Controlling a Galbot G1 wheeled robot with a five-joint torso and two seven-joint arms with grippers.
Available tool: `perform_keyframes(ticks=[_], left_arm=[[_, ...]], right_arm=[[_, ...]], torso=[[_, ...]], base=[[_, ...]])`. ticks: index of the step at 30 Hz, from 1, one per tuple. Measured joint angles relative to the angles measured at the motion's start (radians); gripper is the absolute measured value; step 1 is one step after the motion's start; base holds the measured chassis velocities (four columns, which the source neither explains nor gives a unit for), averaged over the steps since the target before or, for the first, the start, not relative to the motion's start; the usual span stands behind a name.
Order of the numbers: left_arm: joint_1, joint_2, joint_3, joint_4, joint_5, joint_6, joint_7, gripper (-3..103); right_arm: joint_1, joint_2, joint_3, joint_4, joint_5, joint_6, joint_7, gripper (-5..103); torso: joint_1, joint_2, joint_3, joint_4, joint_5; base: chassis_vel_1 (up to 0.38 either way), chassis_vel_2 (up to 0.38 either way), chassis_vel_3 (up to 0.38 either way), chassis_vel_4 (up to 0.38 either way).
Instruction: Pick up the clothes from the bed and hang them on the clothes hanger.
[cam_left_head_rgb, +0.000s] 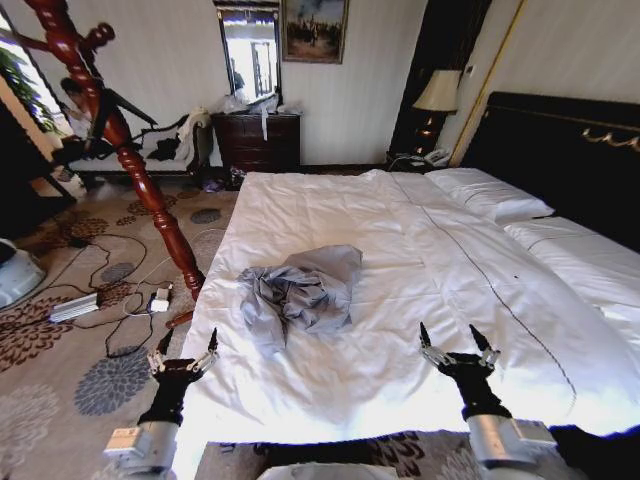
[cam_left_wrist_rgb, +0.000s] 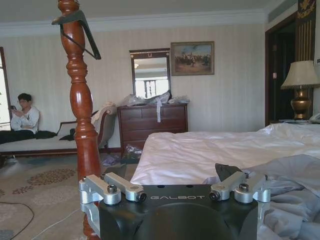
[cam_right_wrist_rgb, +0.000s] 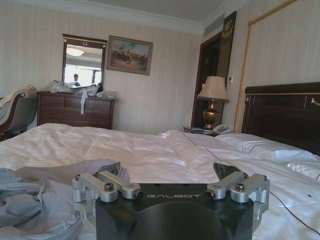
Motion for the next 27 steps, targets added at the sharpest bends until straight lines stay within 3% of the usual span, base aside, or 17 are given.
perform_keyframes(ticks=[17,27], left_arm=[[0.013,0.011,-0.004,0.004,0.005,-0.007,0.001,99],[-0.008,0.054,0.002,0.026,-0.008,0.006,0.002,99]], right_arm=[[-0.006,0.005,-0.006,0.001,-0.01,0.006,0.002,100],[-0.014,0.004,0.001,0.001,-0.01,0.007,0.004,100]], torso=[[0.0,0.0,0.0,0.0,-0.0001],[0.0,0.0,0.0,0.0001,0.0]], base=[[0.0,0.0,0.0,0.0],[0.0,0.0,0.0,0.0]])
